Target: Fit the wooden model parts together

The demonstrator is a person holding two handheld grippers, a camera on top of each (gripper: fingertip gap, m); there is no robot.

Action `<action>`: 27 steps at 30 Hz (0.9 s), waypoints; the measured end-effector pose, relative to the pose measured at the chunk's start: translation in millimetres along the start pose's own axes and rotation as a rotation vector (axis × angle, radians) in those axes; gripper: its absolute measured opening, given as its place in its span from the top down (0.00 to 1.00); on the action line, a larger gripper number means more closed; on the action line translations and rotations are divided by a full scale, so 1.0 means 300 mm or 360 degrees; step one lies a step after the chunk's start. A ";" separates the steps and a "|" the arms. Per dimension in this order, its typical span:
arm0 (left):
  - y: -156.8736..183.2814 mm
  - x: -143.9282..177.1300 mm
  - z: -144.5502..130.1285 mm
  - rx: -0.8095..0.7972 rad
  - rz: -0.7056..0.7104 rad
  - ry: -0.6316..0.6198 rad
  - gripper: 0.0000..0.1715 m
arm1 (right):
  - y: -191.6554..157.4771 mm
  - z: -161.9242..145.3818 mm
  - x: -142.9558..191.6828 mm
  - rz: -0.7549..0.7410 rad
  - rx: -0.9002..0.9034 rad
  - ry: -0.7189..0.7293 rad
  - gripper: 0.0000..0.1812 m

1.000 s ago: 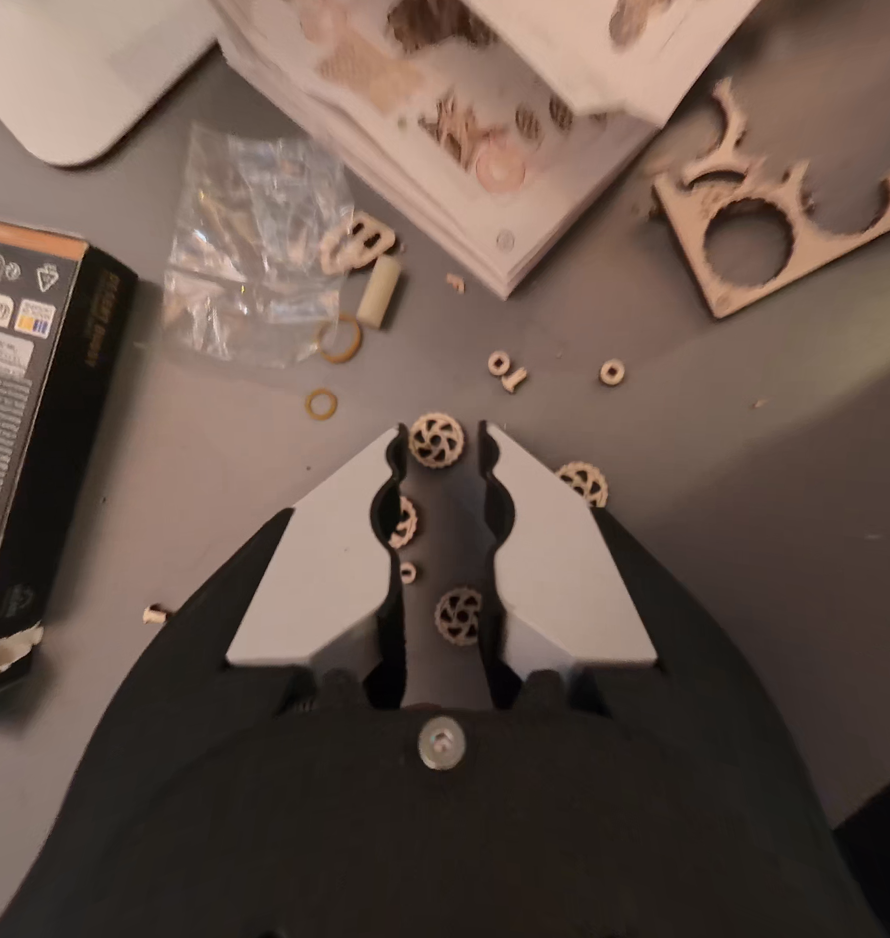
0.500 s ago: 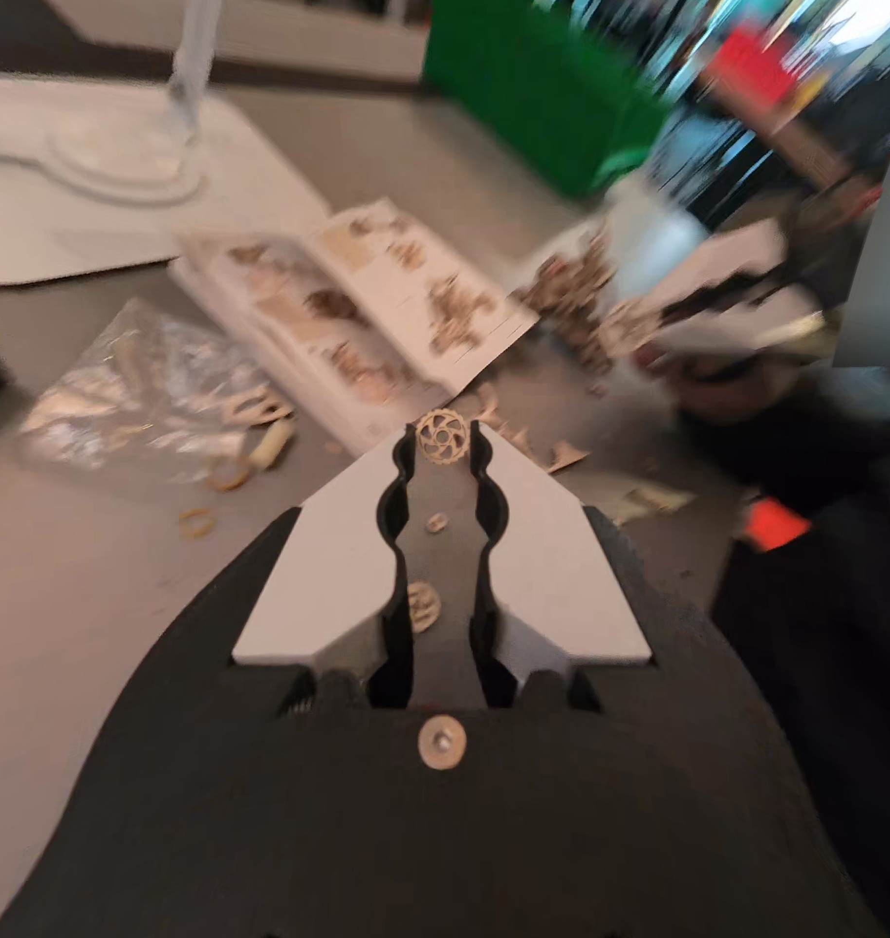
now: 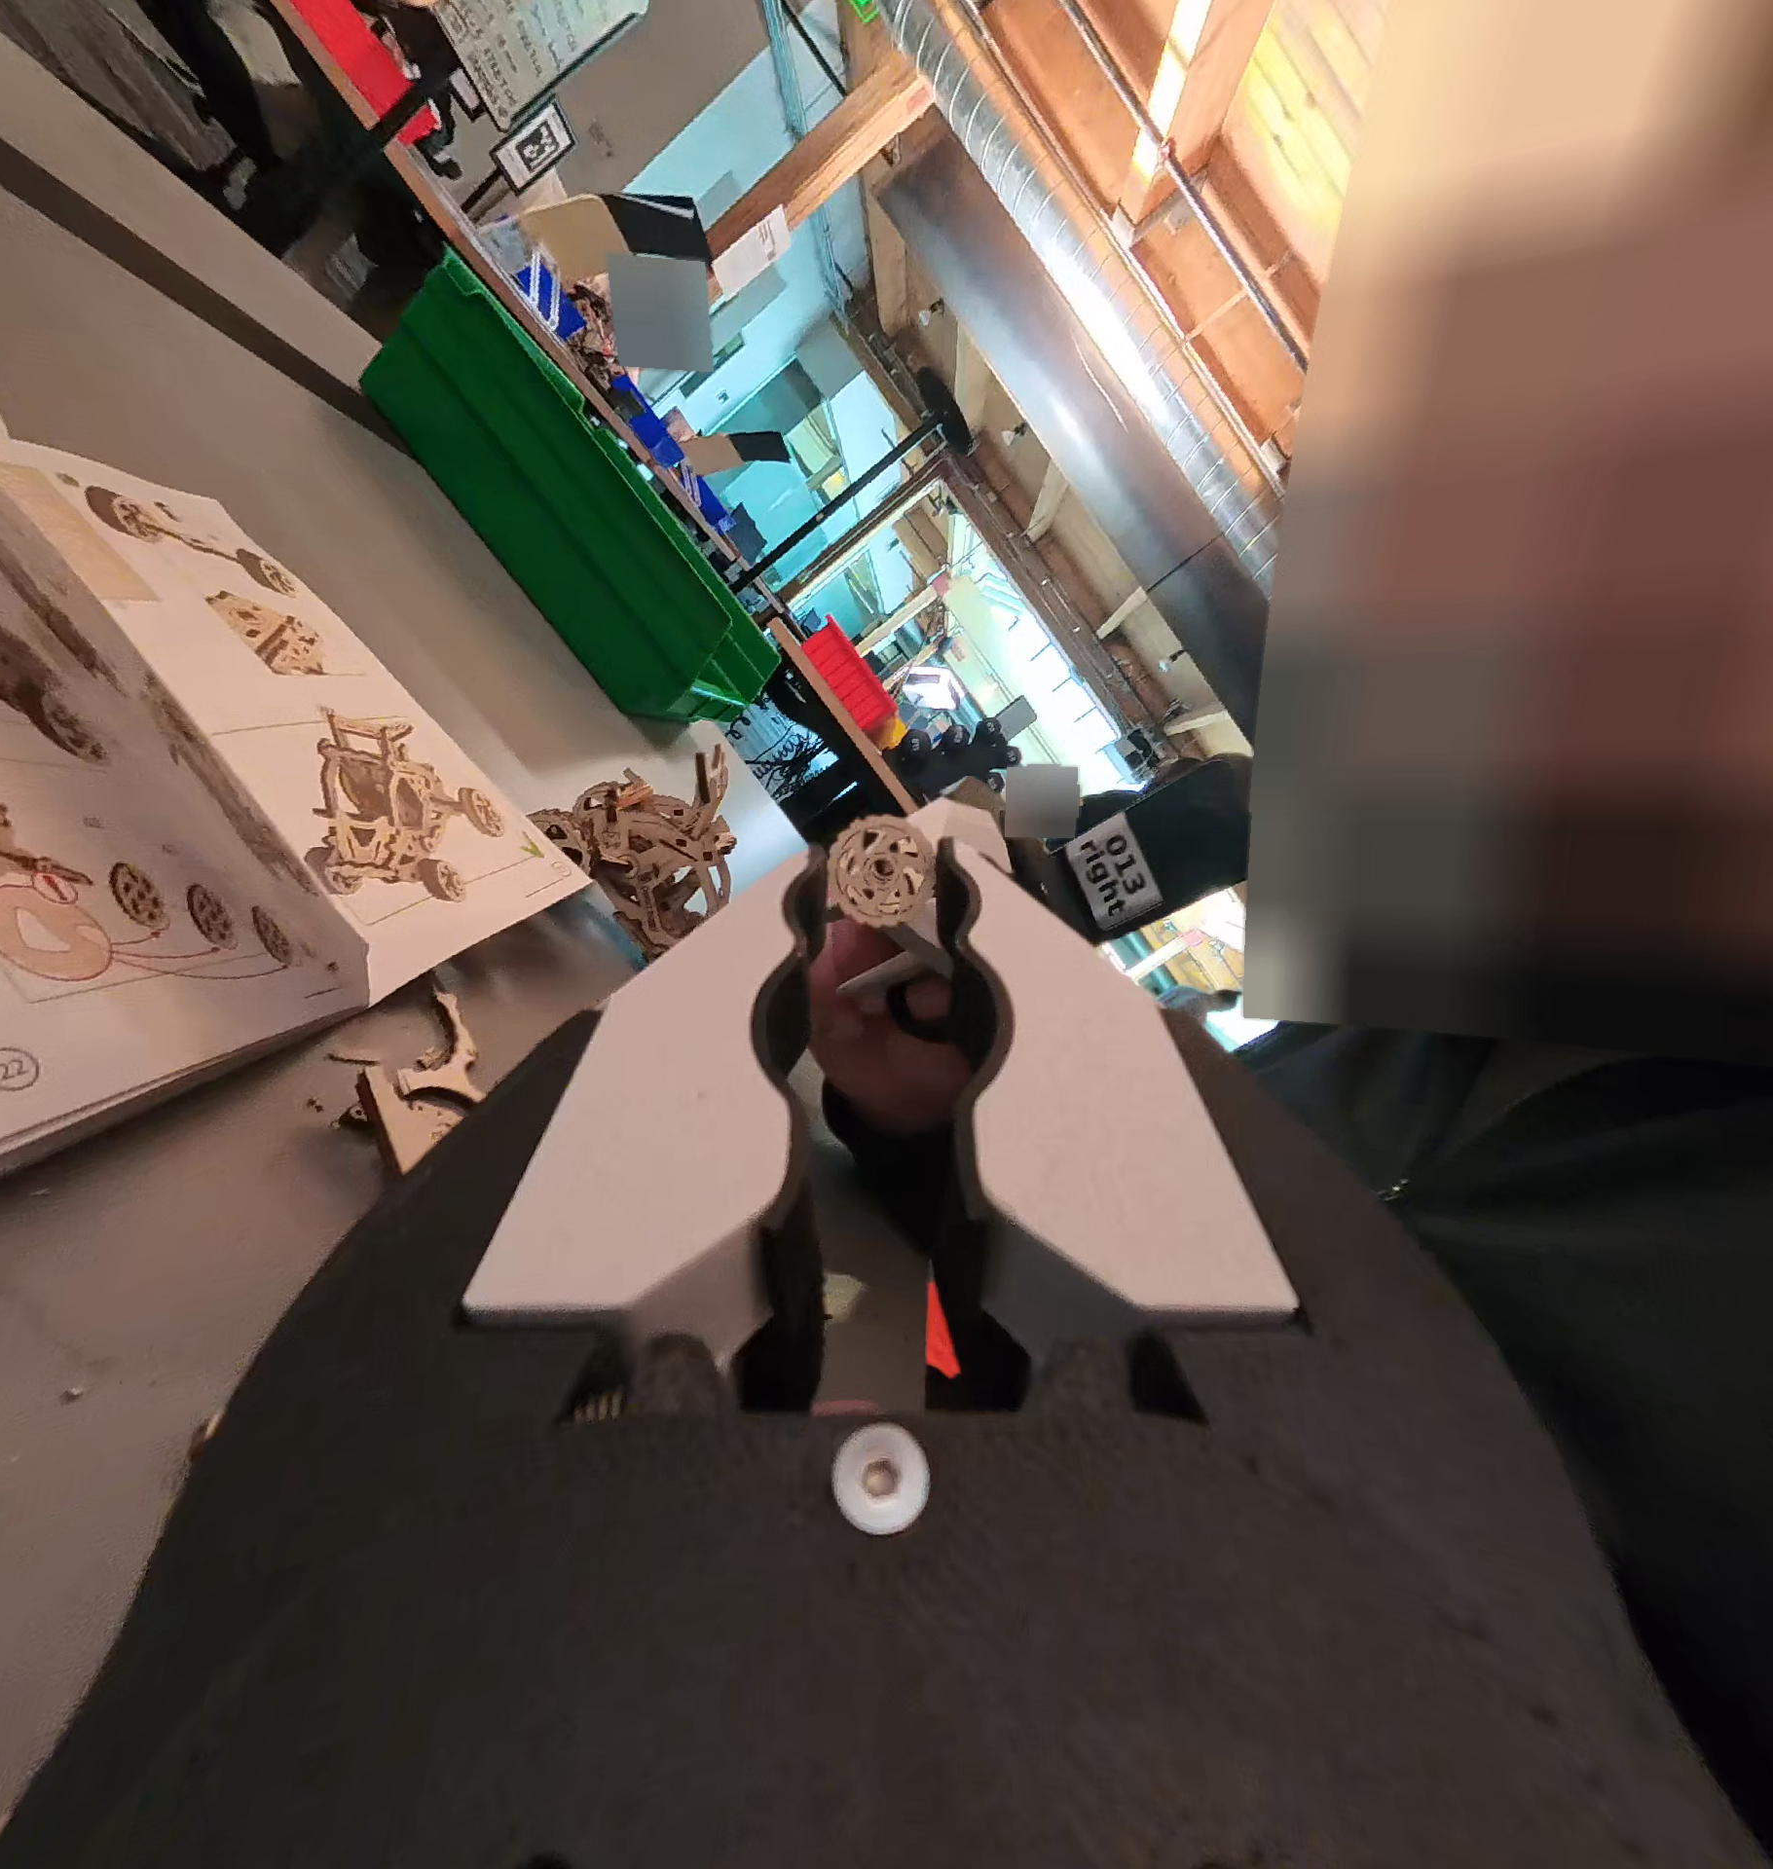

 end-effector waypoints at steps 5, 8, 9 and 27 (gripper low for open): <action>0.002 -0.004 -0.003 0.0022 -0.0030 0.0018 0.89 | 0.002 0.001 0.006 0.0005 -0.0005 0.0012 1.00; 0.006 -0.002 -0.001 -0.0001 -0.0030 0.0022 0.89 | -0.002 0.000 0.003 0.0017 0.0004 0.0002 1.00; 0.005 -0.001 -0.001 -0.0011 -0.0022 0.0020 0.89 | -0.003 -0.001 0.003 0.0014 0.0007 -0.0002 1.00; 0.011 -0.002 -0.002 -0.0083 0.0005 -0.0049 0.89 | -0.010 -0.003 0.001 0.0052 0.0014 -0.0024 1.00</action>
Point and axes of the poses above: each gripper's, where its closed fingertips meet, x back along the fingers, z out of its top, y = z × x across the jaws, the point moved 7 cm from there along x, back along the fingers, and after that the axes turned 7 degrees about z, right-handed, at the moved point
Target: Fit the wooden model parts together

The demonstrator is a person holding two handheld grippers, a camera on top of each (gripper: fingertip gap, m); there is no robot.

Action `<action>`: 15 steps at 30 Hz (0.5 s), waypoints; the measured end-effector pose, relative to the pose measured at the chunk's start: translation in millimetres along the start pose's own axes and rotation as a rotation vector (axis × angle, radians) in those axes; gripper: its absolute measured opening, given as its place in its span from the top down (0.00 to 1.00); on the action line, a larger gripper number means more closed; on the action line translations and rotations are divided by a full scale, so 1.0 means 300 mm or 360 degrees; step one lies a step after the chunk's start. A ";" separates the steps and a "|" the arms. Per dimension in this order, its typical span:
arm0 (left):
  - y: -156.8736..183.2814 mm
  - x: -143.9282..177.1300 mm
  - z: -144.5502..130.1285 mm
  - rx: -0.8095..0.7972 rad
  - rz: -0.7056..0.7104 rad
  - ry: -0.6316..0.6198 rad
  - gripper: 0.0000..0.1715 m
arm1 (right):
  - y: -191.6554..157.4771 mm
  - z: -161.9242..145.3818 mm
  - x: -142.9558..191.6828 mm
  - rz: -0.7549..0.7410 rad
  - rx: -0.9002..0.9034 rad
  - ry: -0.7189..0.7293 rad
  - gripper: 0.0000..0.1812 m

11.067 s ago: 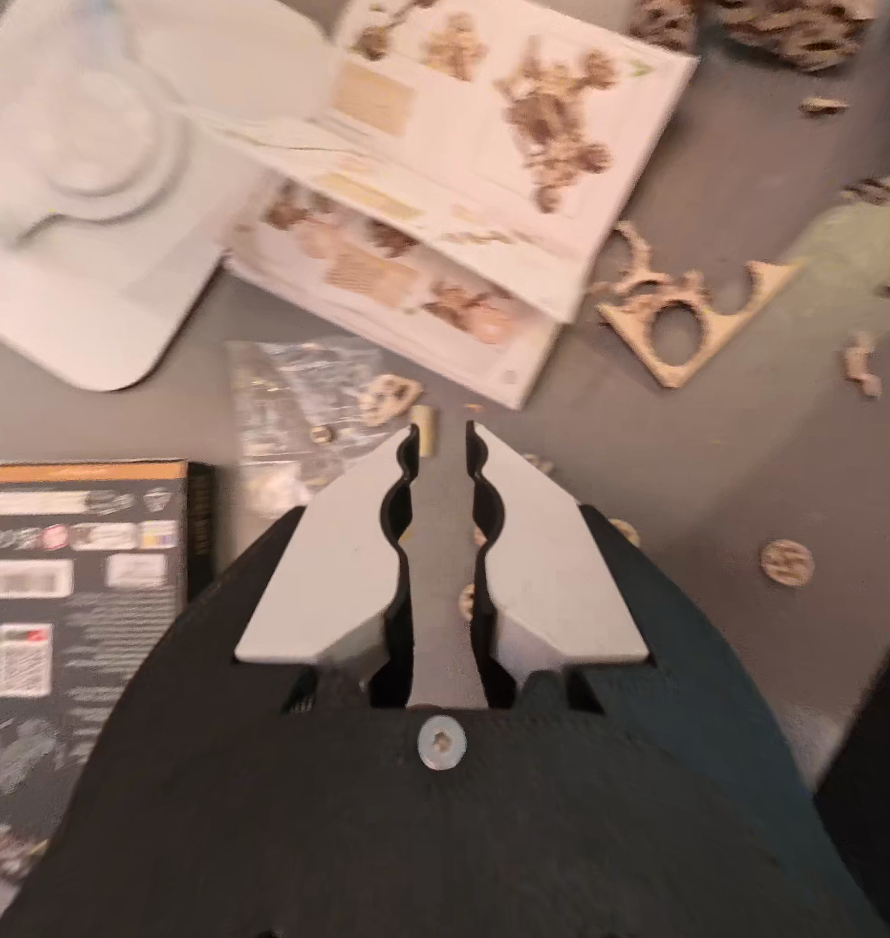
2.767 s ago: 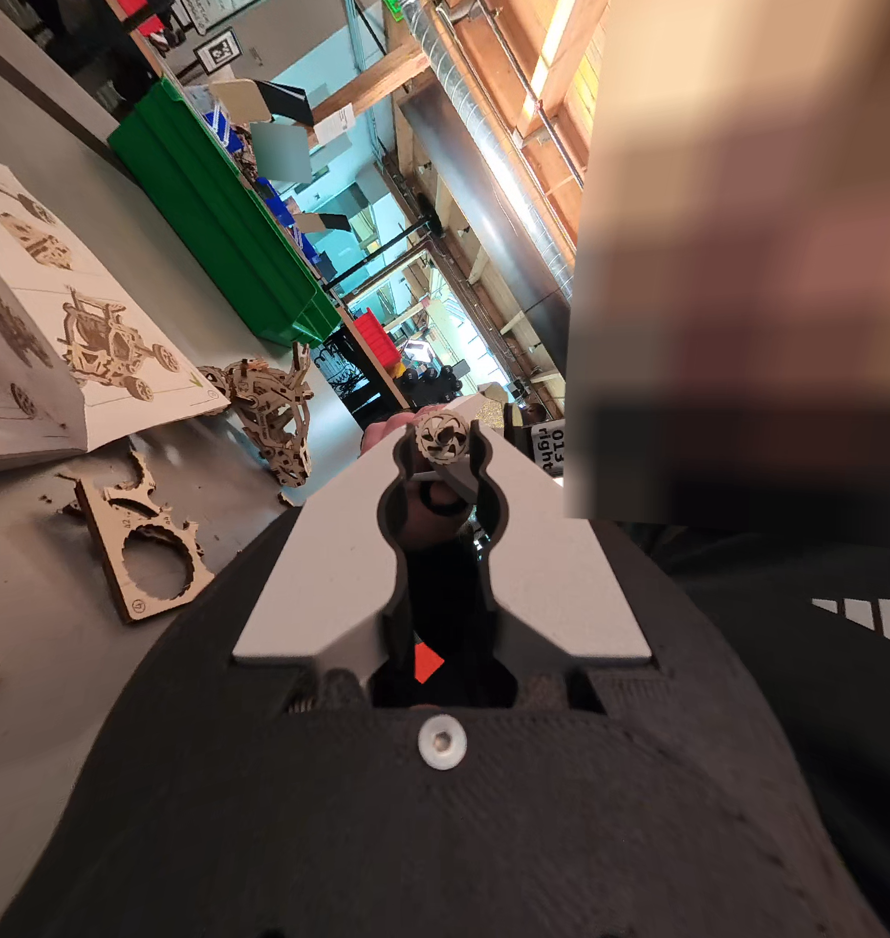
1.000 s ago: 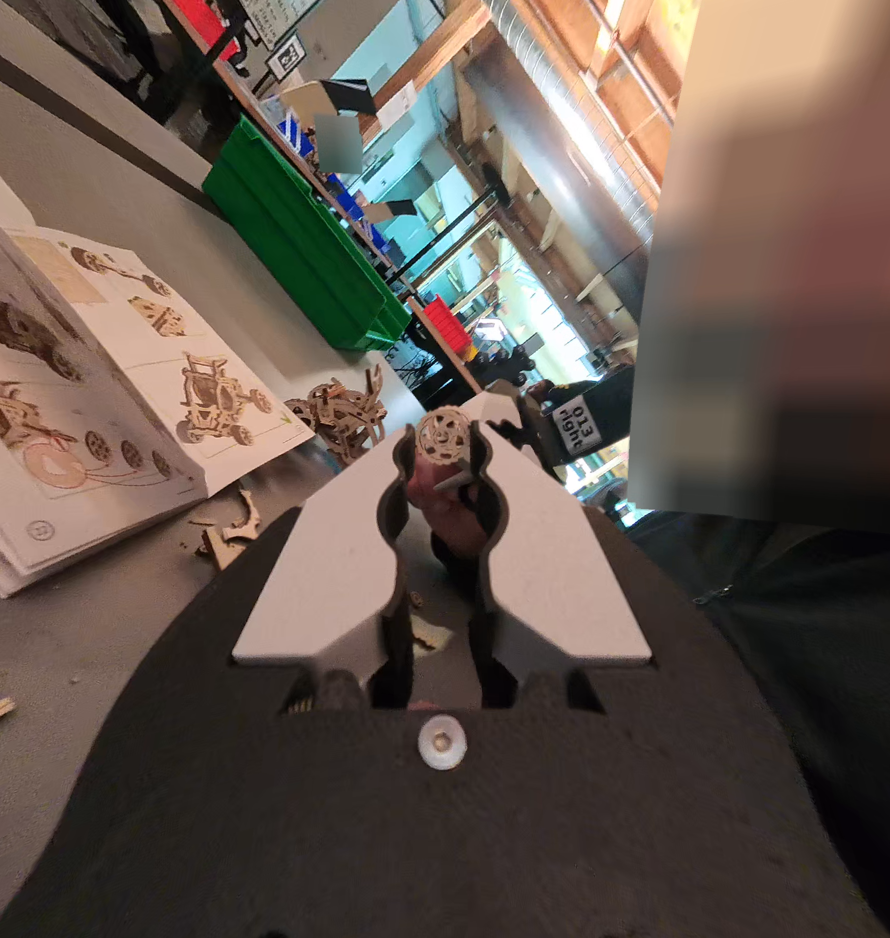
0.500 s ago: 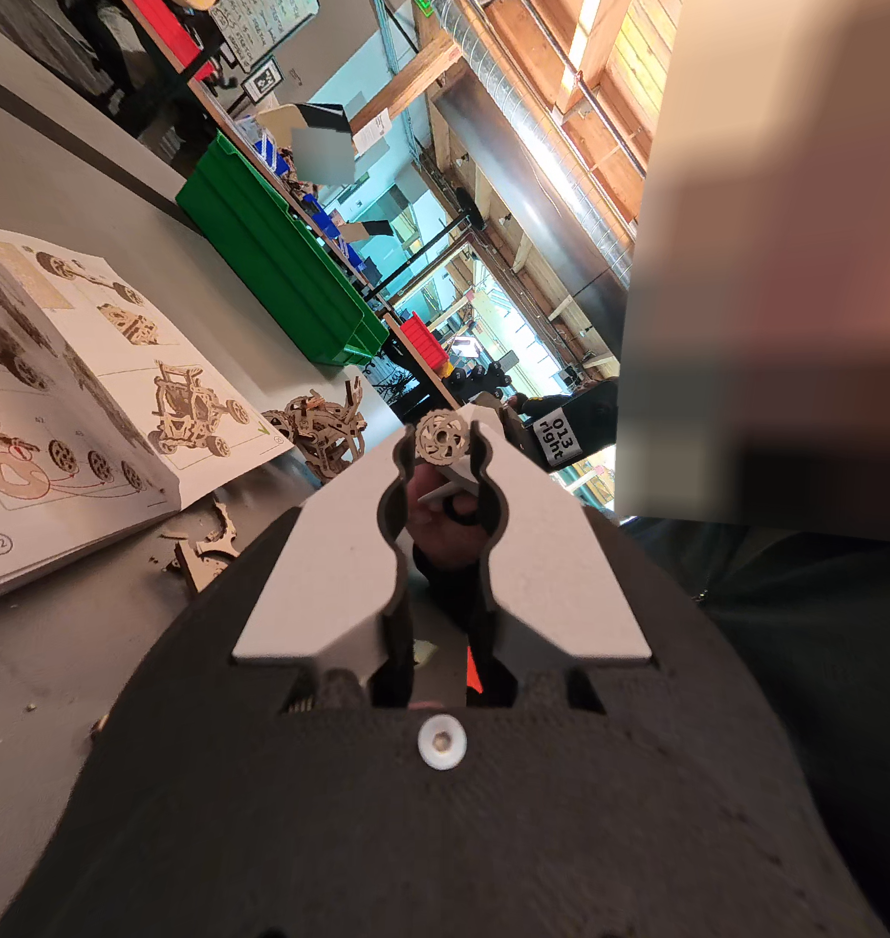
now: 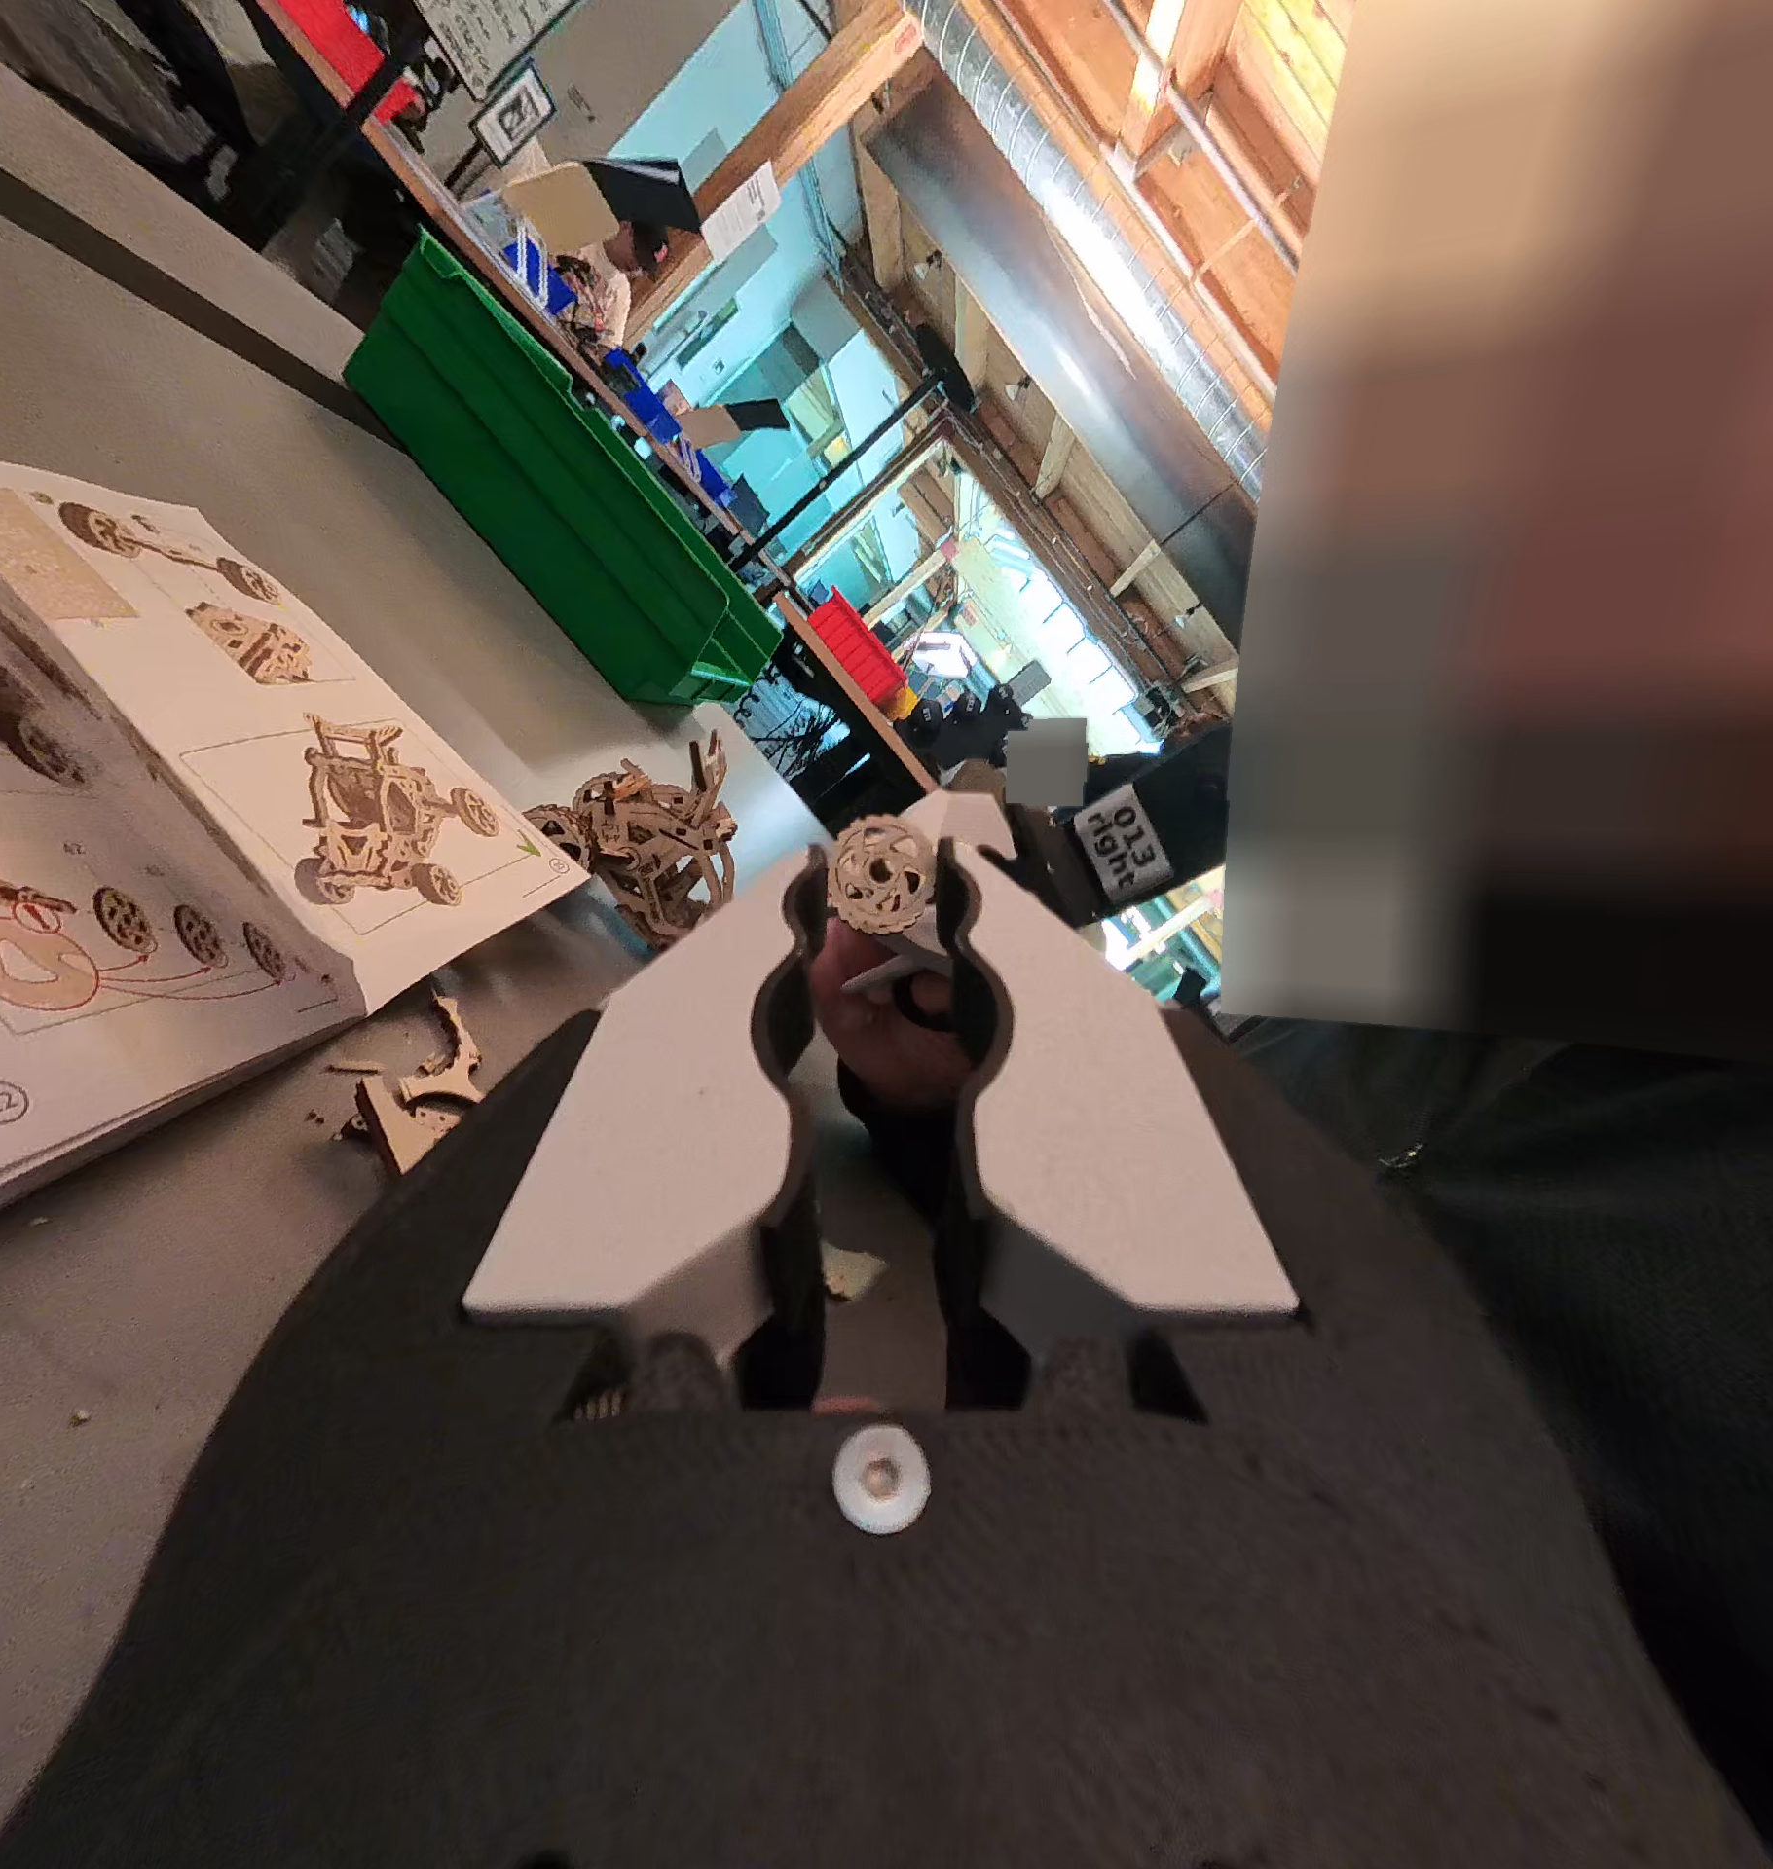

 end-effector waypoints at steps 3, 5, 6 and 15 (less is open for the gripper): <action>0.007 -0.001 0.005 -0.0067 0.0042 -0.0030 0.89 | -0.001 0.000 0.000 -0.0001 -0.0002 -0.0003 1.00; 0.016 -0.003 0.010 -0.0119 0.0069 -0.0043 0.89 | 0.000 0.001 0.001 -0.0003 -0.0005 0.0005 1.00; 0.021 -0.004 0.012 -0.0132 0.0076 -0.0045 0.89 | 0.001 0.002 0.003 0.0002 -0.0025 0.0017 1.00; 0.033 -0.028 -0.011 -0.0234 0.0204 -0.0095 0.89 | -0.005 -0.001 -0.006 -0.0037 0.0025 -0.0029 1.00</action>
Point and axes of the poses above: each gripper's, where its closed fingertips meet, x back along the fingers, z out of its top, y = z × x across the jaws, the point moved 7 cm from there along x, back along the fingers, and after that the axes turned 7 degrees about z, right-handed, at the moved point
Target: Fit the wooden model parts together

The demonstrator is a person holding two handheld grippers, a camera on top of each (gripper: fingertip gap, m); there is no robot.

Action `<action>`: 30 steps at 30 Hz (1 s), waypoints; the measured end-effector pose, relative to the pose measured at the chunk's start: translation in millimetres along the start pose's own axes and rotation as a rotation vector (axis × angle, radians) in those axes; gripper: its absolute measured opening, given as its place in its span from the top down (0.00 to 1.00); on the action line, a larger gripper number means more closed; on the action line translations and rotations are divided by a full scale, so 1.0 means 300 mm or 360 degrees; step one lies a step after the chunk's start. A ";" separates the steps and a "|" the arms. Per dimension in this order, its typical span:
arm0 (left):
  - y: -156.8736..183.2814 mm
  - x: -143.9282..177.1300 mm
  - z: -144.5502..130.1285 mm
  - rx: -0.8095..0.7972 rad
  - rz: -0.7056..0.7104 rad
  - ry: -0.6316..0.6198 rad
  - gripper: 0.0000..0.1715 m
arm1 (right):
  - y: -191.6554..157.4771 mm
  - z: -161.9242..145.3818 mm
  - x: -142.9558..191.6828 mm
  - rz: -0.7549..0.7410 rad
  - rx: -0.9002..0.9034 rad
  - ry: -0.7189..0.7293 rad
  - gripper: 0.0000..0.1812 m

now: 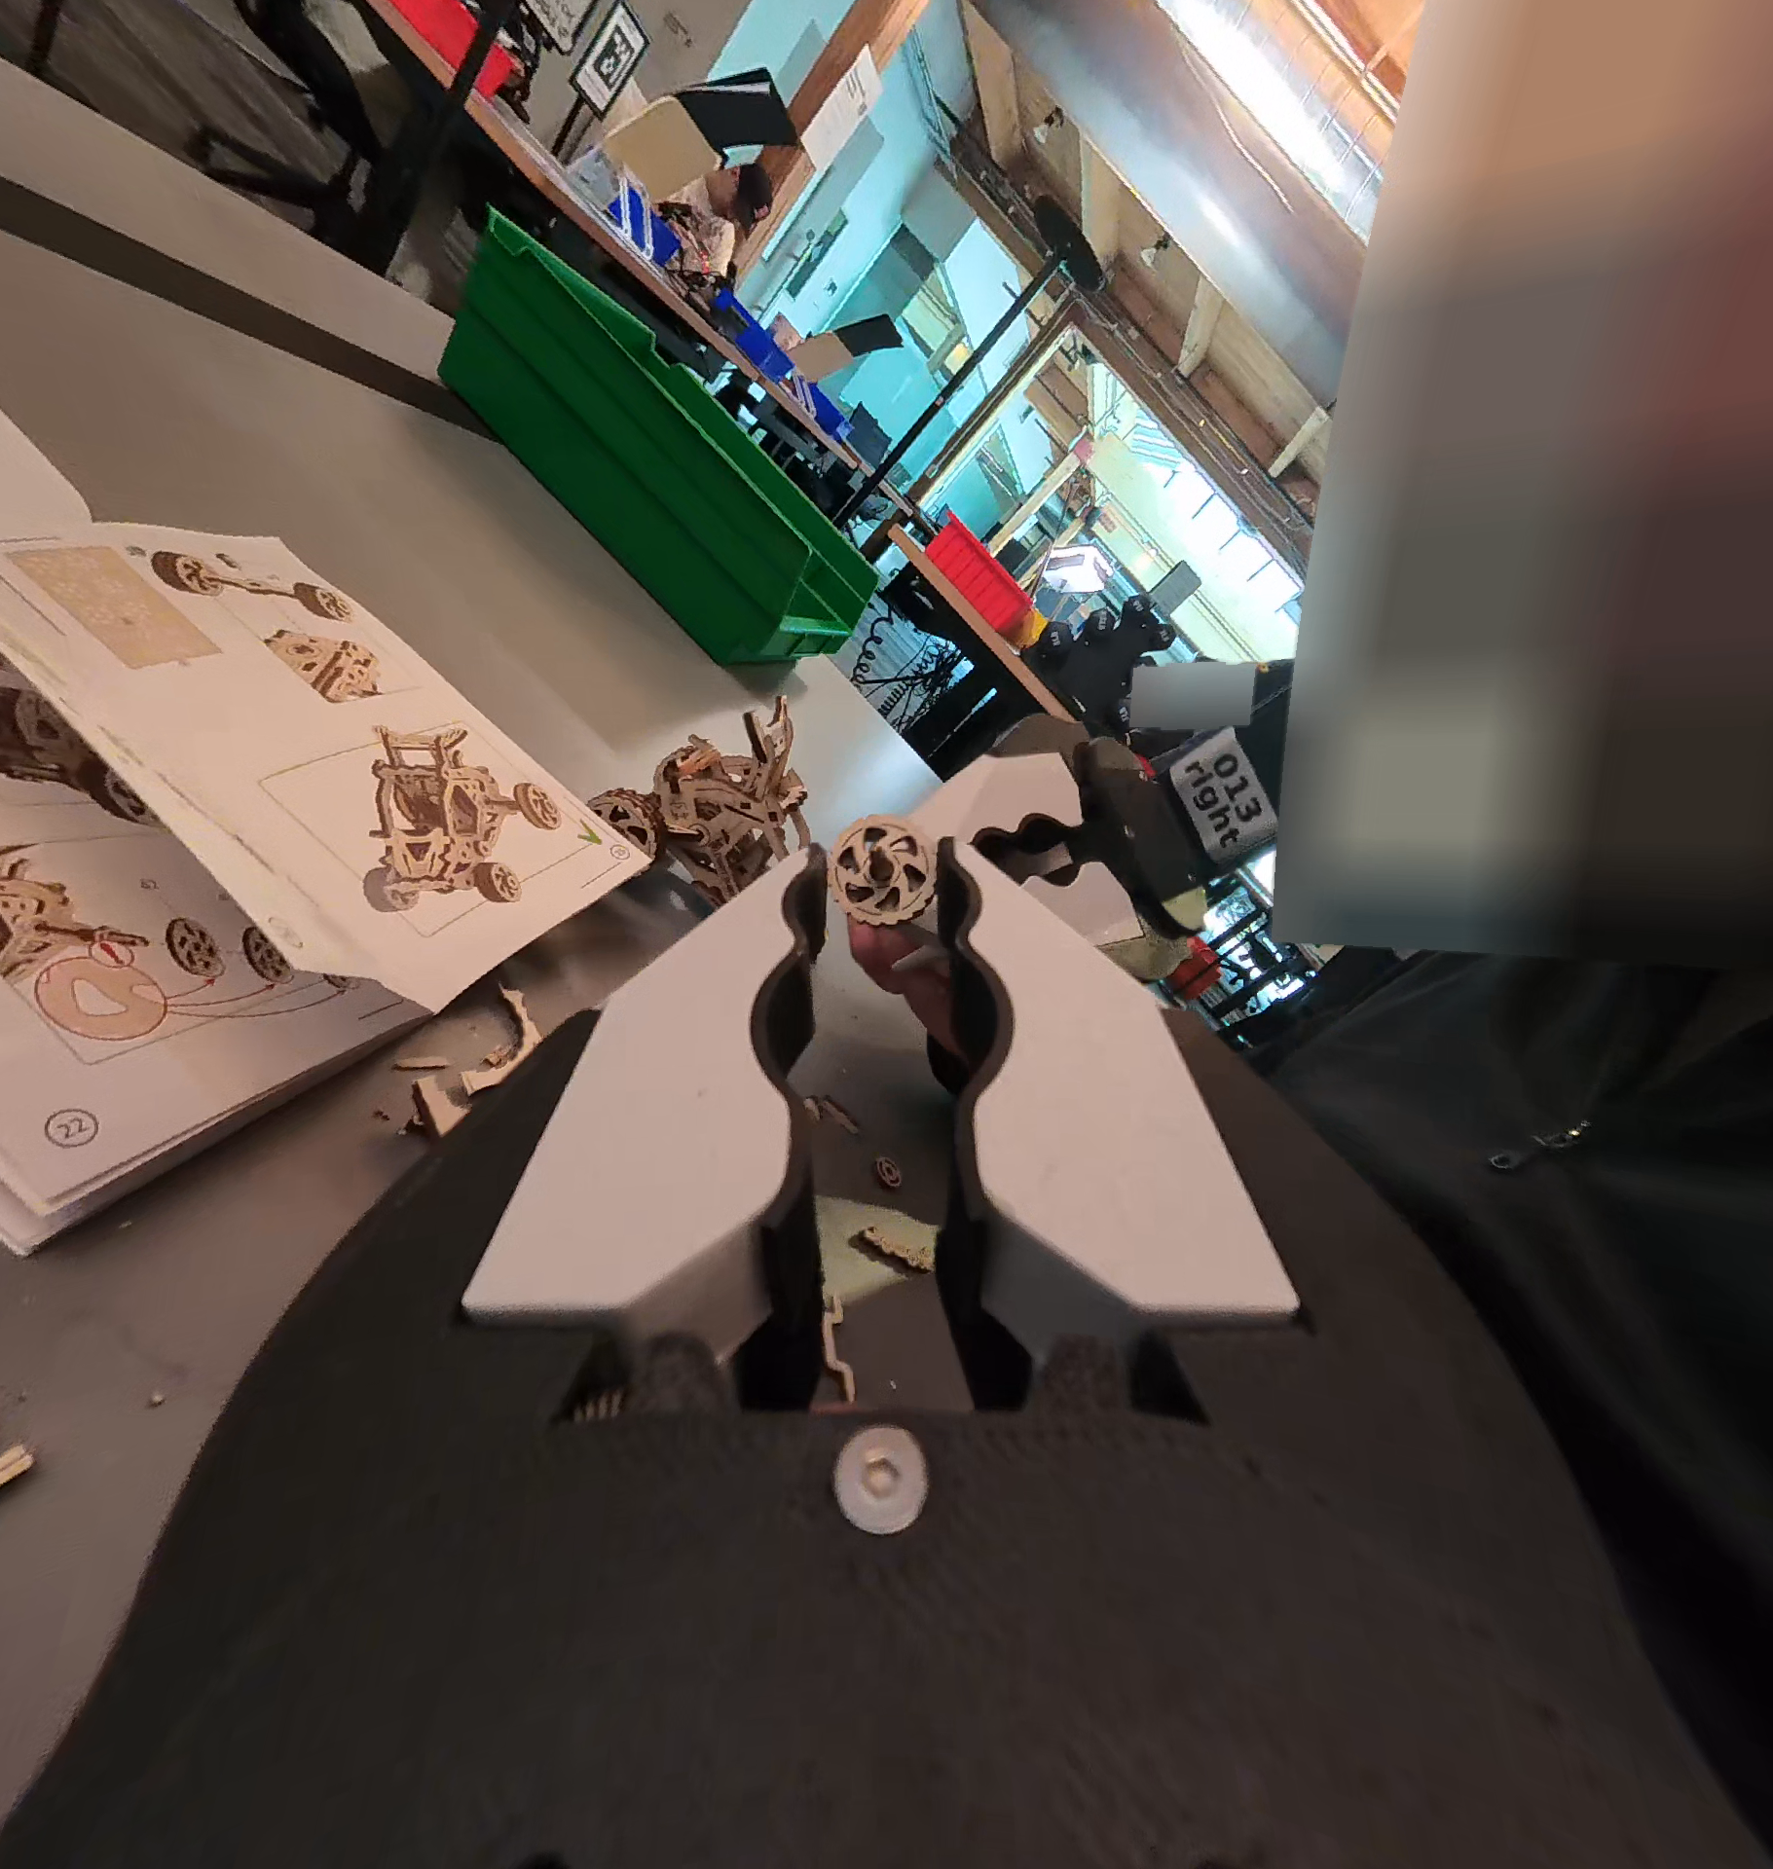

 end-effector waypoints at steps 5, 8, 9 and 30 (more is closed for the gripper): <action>-0.003 0.004 -0.004 0.0048 -0.0045 0.0035 0.89 | -0.004 0.004 -0.001 -0.0007 0.0011 0.0007 1.00; -0.003 0.007 -0.003 0.0062 -0.0069 0.0037 0.89 | -0.003 0.006 -0.001 0.0011 -0.0013 0.0026 1.00; -0.001 0.009 0.000 0.0053 -0.0071 0.0034 0.89 | -0.002 0.007 -0.001 0.0026 -0.0040 0.0042 1.00; 0.143 -0.070 0.080 -0.0321 -0.0010 -0.0036 0.89 | 0.109 0.001 0.080 0.0669 -0.1069 0.0854 1.00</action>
Point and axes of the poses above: each gripper's, where its closed fingertips meet, x back along the fingers, z out of its top, y = z × x across the jaws, the point moved 7 cm from there along x, back along the fingers, and after that the axes turned 7 degrees about z, right-handed, at the moved point
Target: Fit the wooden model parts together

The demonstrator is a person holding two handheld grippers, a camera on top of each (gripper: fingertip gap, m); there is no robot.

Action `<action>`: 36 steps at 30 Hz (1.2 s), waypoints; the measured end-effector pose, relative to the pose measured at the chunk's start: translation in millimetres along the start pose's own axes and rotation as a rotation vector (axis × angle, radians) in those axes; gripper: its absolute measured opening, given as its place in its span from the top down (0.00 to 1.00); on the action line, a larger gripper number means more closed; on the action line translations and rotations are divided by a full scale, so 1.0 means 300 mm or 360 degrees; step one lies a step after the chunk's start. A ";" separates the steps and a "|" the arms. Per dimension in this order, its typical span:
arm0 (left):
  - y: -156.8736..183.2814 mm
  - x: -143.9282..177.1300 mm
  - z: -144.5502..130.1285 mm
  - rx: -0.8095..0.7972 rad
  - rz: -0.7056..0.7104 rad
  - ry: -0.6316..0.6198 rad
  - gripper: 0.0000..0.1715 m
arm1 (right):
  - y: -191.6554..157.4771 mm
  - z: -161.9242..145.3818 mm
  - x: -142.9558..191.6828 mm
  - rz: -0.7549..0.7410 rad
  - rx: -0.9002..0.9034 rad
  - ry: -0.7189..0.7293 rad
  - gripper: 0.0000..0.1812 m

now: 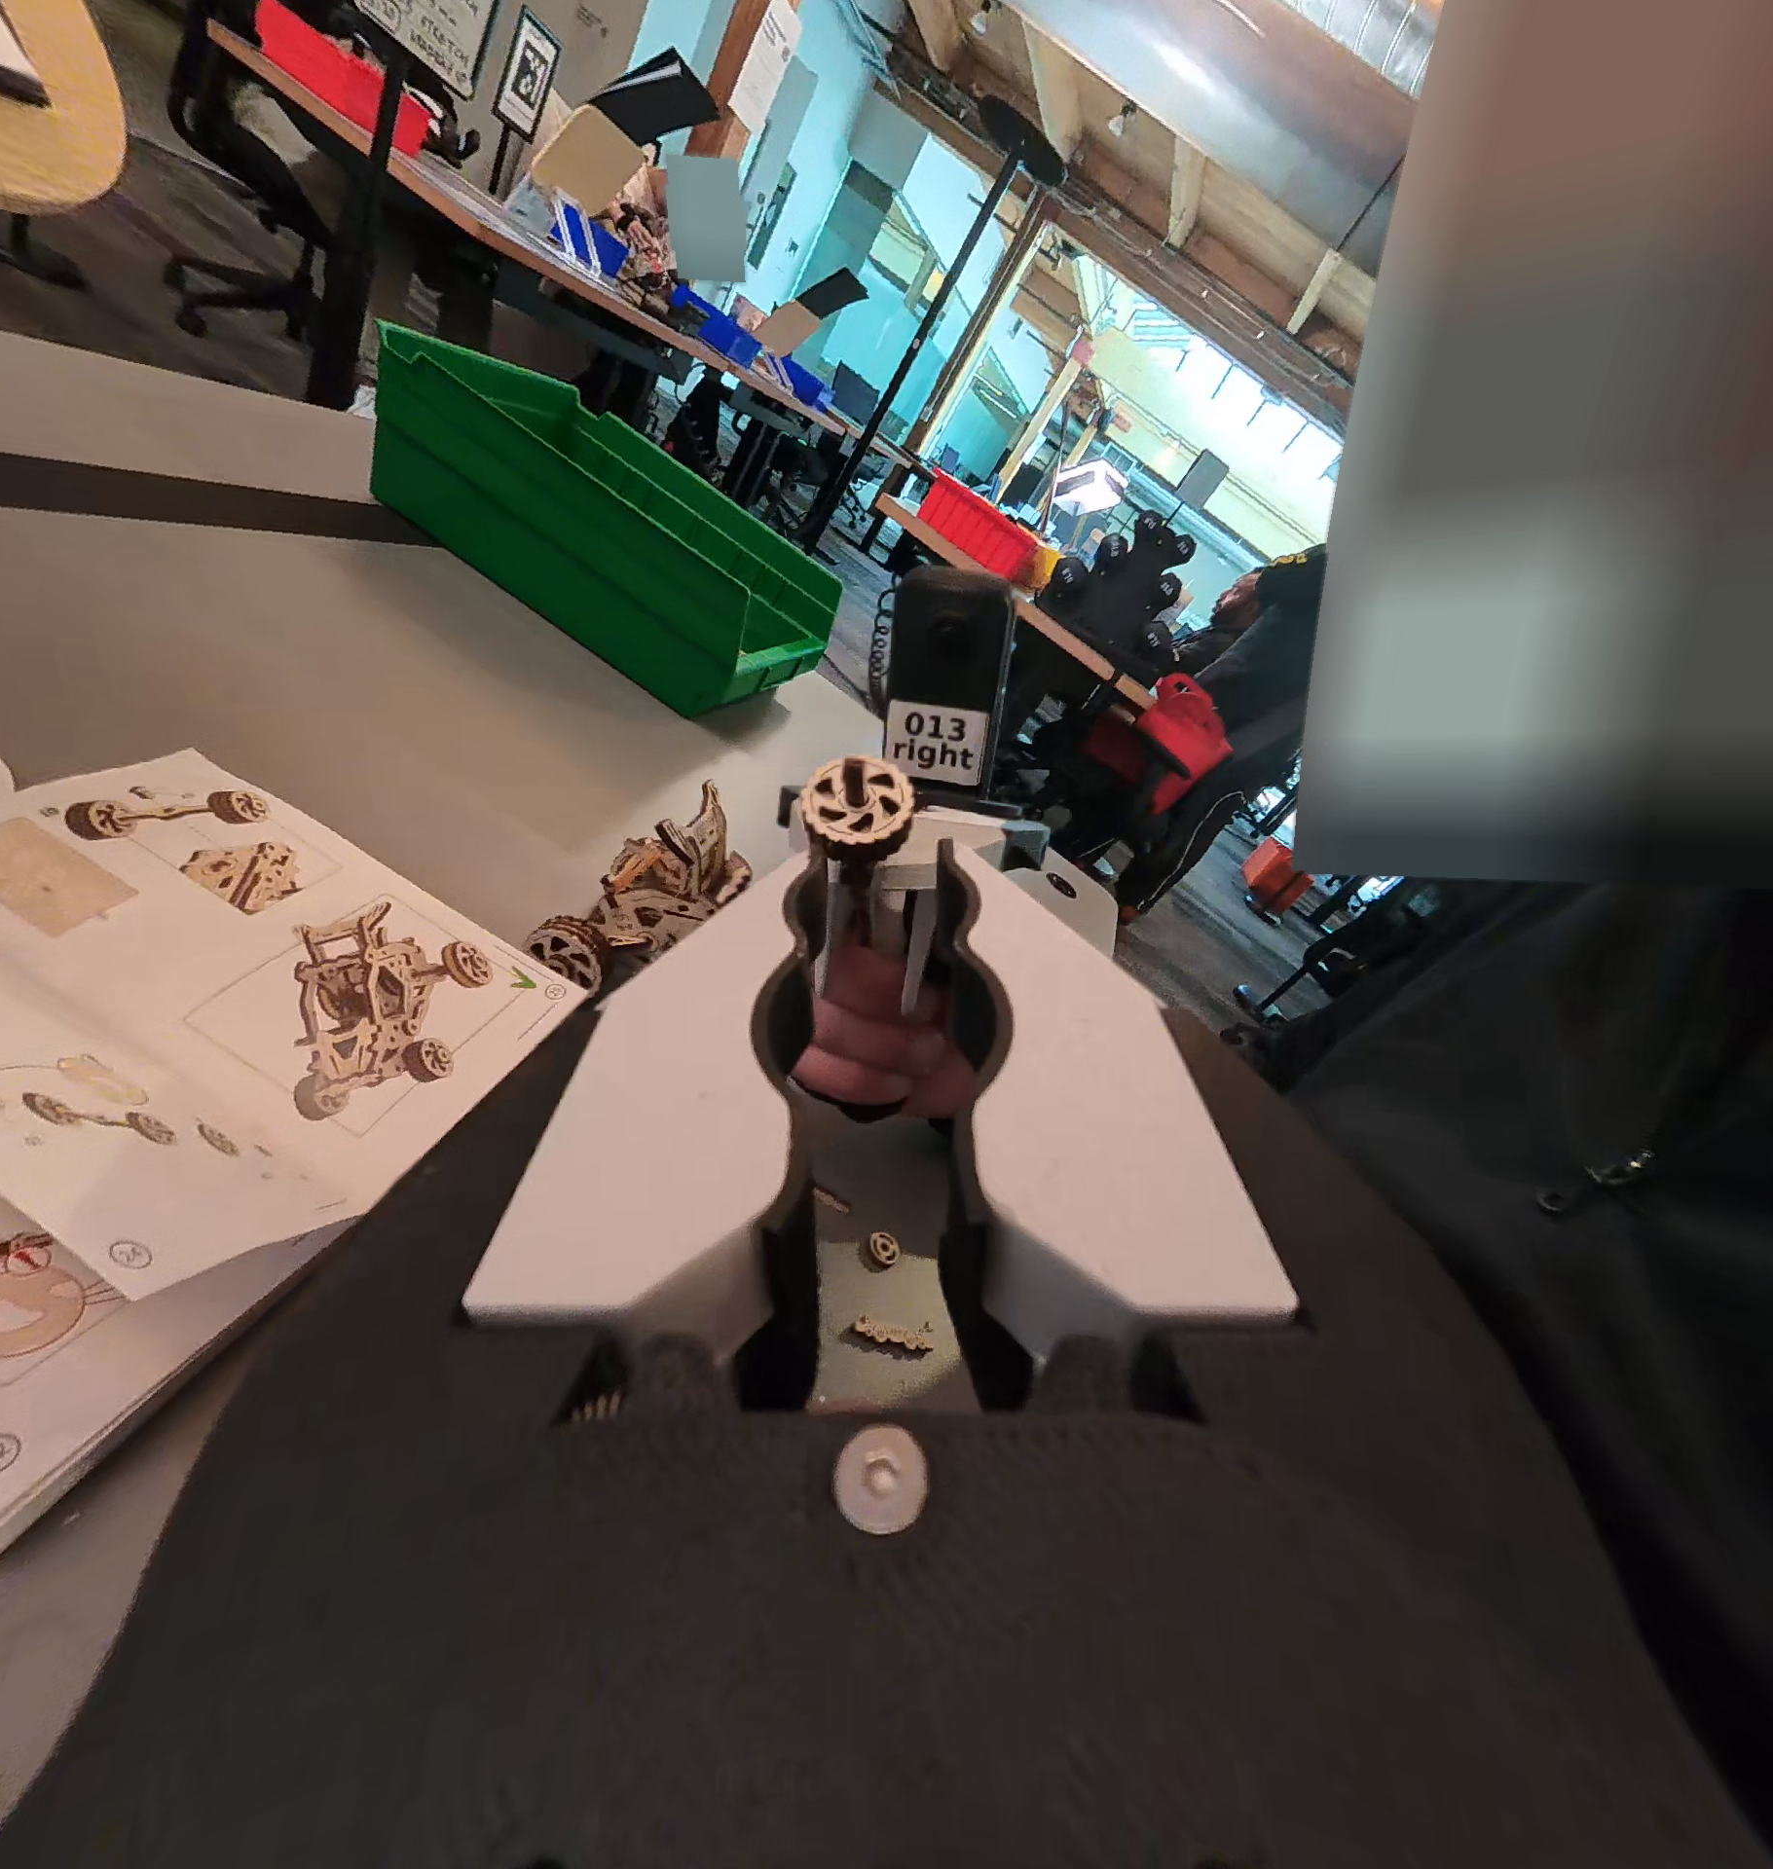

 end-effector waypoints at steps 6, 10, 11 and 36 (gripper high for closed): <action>0.008 -0.004 -0.002 -0.0024 0.0051 -0.0011 0.90 | 0.004 -0.002 0.002 0.0034 -0.0058 0.0031 1.00; 0.009 -0.004 -0.003 -0.0005 0.0062 -0.0007 0.92 | 0.006 -0.002 0.004 0.0034 -0.0083 0.0042 1.00; 0.009 -0.003 -0.004 -0.0002 0.0066 -0.0008 0.92 | 0.008 -0.002 0.004 0.0029 -0.0087 0.0041 1.00; -0.028 -0.005 -0.005 0.0052 0.0058 0.0000 0.90 | 0.016 -0.009 0.003 -0.0020 -0.0095 -0.0002 1.00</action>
Point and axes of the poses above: each gripper's, where its closed fingertips meet, x back along the fingers, z out of its top, y = z × x across the jaws, the point moved 7 cm from there along x, back along the fingers, and after that the axes turned 7 degrees about z, right-handed, at the moved point
